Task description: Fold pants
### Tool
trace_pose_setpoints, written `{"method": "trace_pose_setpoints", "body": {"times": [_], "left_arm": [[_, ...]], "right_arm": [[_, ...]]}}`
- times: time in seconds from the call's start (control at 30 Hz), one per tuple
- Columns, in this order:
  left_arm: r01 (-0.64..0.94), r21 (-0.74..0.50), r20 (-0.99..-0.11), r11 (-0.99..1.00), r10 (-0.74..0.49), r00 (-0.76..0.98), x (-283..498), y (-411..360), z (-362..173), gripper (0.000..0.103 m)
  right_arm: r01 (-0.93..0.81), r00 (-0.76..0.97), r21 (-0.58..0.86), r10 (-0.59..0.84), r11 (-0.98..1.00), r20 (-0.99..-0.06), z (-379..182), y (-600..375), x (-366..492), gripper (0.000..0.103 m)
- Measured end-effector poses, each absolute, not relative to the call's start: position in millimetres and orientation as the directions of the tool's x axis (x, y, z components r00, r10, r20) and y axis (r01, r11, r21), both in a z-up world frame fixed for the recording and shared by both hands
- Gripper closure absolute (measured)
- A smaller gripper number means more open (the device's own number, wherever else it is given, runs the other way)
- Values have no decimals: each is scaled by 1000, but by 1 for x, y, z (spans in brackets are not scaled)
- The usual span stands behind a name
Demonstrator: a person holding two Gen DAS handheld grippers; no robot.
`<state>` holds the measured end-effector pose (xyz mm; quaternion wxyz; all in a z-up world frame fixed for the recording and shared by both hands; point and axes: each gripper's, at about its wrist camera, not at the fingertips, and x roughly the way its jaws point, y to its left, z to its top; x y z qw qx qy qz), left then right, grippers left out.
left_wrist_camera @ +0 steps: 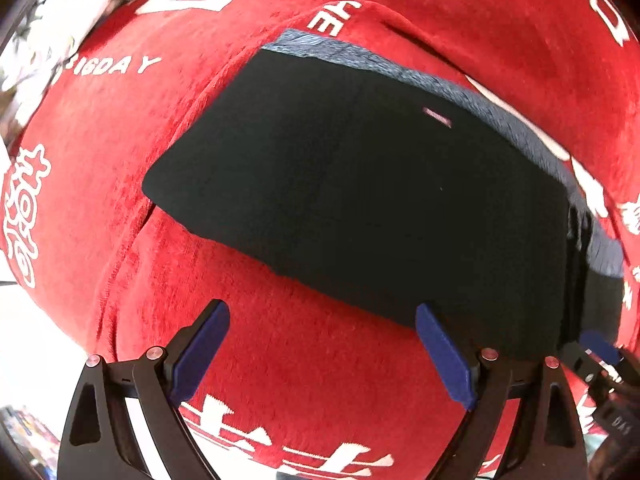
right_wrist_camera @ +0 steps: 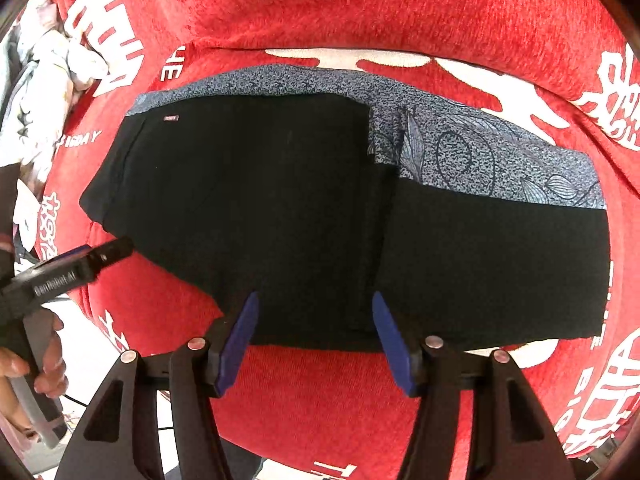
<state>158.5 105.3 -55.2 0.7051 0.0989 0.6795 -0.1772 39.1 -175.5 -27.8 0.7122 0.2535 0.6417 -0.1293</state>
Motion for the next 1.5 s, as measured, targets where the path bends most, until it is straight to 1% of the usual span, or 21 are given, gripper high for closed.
{"method": "trace_pose_setpoints", "body": {"times": [0.1,0.17,0.43,0.63,0.77,0.9,0.97,1.07,1.13,1.17,1.33,1.37,1.5], "left_arm": [[359,-163,-986,919,-159,-41,164,114,-59,8],[356,-177,-984,917,-169,-55,165,119,-61,8],[349,-174,-985,921,-162,-63,161,136,-68,8],[316,-182,-983,931,-173,-56,168,145,-73,8],[297,-207,-978,932,-202,-48,179,158,-71,8],[259,-268,-963,928,-270,-29,195,176,-66,8],[229,-302,-952,926,-307,-13,206,189,-65,8],[176,-379,-925,909,-380,-28,221,203,-73,8],[126,-457,-889,880,-453,-63,232,209,-82,8],[114,-467,-884,877,-463,-62,234,210,-84,8],[148,-480,-876,864,-480,-39,235,196,-76,8],[160,-467,-883,870,-467,-37,235,194,-75,8],[172,-447,-893,878,-450,-24,225,183,-77,8]], "right_arm": [[513,142,194,140,836,-980,-29,-175,39,38],[516,139,192,139,835,-980,-30,-173,39,38],[514,121,168,122,841,-985,-28,-165,42,36],[486,139,204,155,850,-978,-20,-148,49,36],[463,134,234,193,855,-972,-25,-137,60,36],[473,158,295,249,830,-955,-30,-133,70,36],[474,159,302,257,827,-953,-33,-131,77,36],[466,157,319,278,825,-948,-39,-126,85,36],[464,154,336,299,819,-942,-44,-123,88,36],[464,151,345,311,816,-939,-46,-121,89,36],[467,134,347,323,814,-937,-52,-116,92,36],[465,136,350,325,813,-936,-51,-116,94,36],[419,221,409,346,811,-912,-30,-127,119,36]]}}
